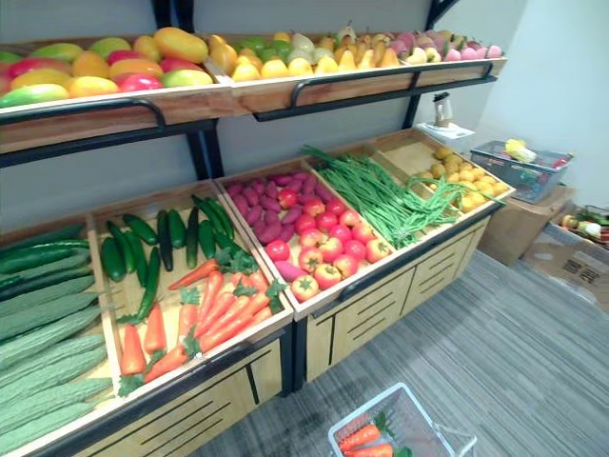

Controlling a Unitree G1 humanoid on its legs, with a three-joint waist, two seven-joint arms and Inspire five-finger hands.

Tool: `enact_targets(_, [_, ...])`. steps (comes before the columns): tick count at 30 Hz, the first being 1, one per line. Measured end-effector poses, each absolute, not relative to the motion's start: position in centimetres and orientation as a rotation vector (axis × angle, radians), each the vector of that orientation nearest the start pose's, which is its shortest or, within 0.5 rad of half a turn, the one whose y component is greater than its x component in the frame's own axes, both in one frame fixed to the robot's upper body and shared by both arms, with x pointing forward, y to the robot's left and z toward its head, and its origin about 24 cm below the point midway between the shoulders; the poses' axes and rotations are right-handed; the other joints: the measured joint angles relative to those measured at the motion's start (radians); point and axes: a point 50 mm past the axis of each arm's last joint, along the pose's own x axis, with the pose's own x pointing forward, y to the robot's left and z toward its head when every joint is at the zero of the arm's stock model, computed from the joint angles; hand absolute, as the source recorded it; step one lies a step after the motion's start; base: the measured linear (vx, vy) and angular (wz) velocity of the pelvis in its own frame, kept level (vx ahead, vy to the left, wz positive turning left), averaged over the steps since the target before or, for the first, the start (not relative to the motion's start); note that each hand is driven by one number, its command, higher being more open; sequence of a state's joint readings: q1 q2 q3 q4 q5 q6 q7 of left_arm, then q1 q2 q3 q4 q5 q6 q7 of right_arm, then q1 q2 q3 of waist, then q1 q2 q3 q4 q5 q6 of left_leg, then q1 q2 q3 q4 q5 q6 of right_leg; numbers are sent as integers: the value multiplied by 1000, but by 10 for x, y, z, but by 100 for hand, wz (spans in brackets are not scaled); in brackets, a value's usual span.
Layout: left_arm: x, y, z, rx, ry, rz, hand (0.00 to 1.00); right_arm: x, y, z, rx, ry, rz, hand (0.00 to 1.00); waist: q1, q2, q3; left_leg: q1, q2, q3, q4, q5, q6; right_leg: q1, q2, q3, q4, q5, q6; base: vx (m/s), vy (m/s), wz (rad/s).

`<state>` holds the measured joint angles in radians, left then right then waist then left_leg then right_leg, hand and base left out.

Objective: Pick vegetable in the basket

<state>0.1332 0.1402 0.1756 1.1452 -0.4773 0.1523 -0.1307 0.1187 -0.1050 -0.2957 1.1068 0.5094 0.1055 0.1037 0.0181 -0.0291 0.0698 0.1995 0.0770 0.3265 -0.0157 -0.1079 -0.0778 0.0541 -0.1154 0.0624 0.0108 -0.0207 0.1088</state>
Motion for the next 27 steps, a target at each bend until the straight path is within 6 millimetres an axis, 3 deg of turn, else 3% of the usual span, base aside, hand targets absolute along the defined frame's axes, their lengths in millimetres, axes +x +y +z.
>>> enact_targets(6, [46,216,-171,-384,1326,331,100,65,-212,-168,597,1122,-527,0,-28,-1,2,-2,14,75,58,-53,0,-38,22,102,3,21,2,0,9,-57])
enact_targets(11, [48,219,-171,-356,1341,317,100,67,-209,-167,601,1095,-526,0,-55,1,15,38,37,212,101,-100,-3,-79,69,155,21,70,-9,-1,32,-99])
enact_targets(14, [50,221,-170,-385,1314,347,100,67,-210,-167,579,1096,-517,0,-60,3,44,44,65,318,158,-128,-1,-112,99,1,15,135,-55,-63,-63,-161])
enact_targets(15, [48,220,-170,-400,1285,368,100,41,-225,-168,553,1156,-621,0,-70,19,81,52,93,384,192,-137,-3,-139,68,-315,47,137,-97,-113,-196,-189])
enact_targets(17, [52,215,-170,-402,1287,356,100,37,-229,-168,548,1194,-628,0,-73,27,95,57,106,358,192,-140,-8,-139,83,-304,44,131,-101,-81,-155,-95])
enact_targets(22, [64,211,-170,-337,1288,293,100,31,-227,-170,598,1208,-691,0,-80,45,112,55,151,338,179,-143,-66,-140,119,-320,50,117,-125,-44,-95,1])
enact_targets(27, [97,205,-164,-113,1266,74,100,55,-228,-163,598,1131,-632,0,-83,42,111,6,161,307,173,-108,-91,-229,113,-345,150,65,-150,22,-80,12])
